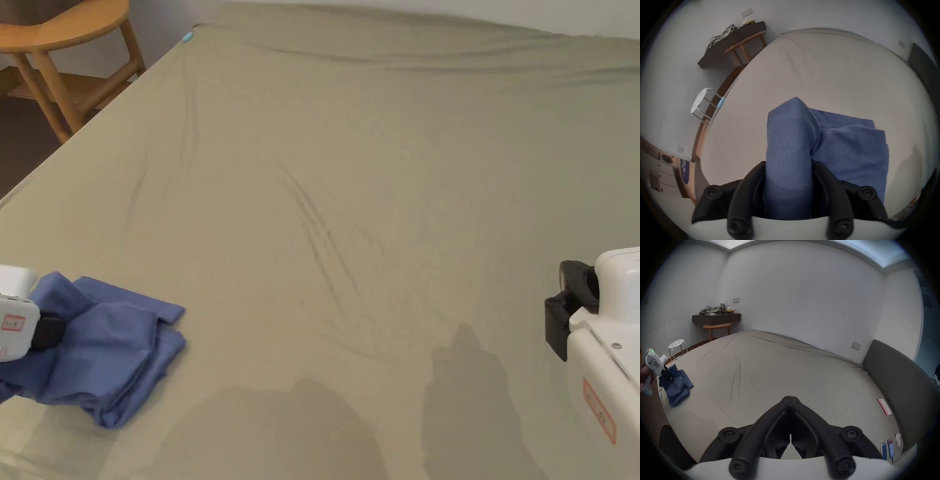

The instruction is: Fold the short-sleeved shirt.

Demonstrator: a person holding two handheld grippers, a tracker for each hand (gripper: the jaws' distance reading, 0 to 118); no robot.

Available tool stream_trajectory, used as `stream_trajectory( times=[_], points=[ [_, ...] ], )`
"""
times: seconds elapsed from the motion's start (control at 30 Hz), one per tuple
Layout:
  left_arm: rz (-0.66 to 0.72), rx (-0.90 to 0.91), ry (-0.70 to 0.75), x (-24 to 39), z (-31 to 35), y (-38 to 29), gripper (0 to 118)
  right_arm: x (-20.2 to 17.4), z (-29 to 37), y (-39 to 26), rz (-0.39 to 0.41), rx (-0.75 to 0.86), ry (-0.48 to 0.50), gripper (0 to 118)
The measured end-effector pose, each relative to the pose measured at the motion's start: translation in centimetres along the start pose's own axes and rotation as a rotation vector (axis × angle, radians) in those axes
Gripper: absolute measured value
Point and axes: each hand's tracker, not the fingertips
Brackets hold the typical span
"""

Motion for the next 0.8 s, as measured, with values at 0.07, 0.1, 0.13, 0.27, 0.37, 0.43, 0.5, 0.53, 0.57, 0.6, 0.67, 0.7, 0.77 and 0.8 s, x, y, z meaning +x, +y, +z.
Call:
stream_trajectory(
  times=[0.07, 0.1, 0.13, 0.27, 0.37, 0.43, 0.5, 0.53, 0.57, 0.6, 0.67, 0.7, 0.77, 0.8],
  points=[
    [-0.034, -0.021, 0.069, -0.3, -0.9, 0.5, 31, 0.1, -0.3, 0.1, 0.002, -0.002, -0.005, 0],
    [-0.044, -0.029, 0.087, -0.1, -0.9, 0.7, 31, 0.3, -0.5, 0.1, 0.001, -0.004, -0.006, 0],
    [-0.043, -0.022, 0.089, 0.2, -0.9, 0.9, 32, 0.5, -0.6, 0.1, -0.001, -0.006, -0.007, 0],
    [-0.022, 0.105, 0.239, 1.3, 0.8, 1.7, 79, 1.8, -0.4, 0.3, -0.015, -0.004, -0.015, 0],
    [0.058, 0.293, 0.208, 2.6, 5.7, 3.4, 98, 3.5, 0.4, 0.9, -0.029, 0.016, -0.027, 0],
    [0.115, 0.417, 0.142, 4.2, 9.9, 4.8, 98, 4.7, 1.2, 1.5, -0.03, 0.041, -0.041, 0],
    [0.14, 0.555, 0.066, 6.1, 14.4, 5.8, 98, 6.0, 2.2, 2.3, -0.033, 0.075, -0.058, 0],
    [0.132, 0.628, 0.034, 7.5, 16.8, 6.2, 98, 6.6, 2.9, 2.8, -0.034, 0.096, -0.066, 0],
    [0.136, 0.689, 0.012, 8.9, 19.0, 6.4, 98, 7.2, 3.6, 3.2, -0.034, 0.112, -0.072, 0],
    [0.14, 0.749, -0.009, 10.5, 21.1, 6.5, 99, 7.8, 4.3, 3.6, -0.035, 0.131, -0.077, 0],
    [0.174, 0.865, -0.026, 13.9, 24.9, 6.4, 99, 8.9, 5.8, 4.4, -0.029, 0.175, -0.092, 0],
    [0.202, 0.893, -0.018, 15.6, 26.4, 6.1, 99, 9.3, 6.5, 4.7, -0.027, 0.196, -0.098, 0],
    [0.212, 0.985, -0.128, 18.7, 29.2, 5.3, 99, 10.1, 7.9, 5.1, -0.029, 0.224, -0.1, 0],
    [0.216, 1.023, -0.176, 20.2, 30.4, 4.8, 99, 10.4, 8.5, 5.2, -0.032, 0.239, -0.103, 0]
  ],
)
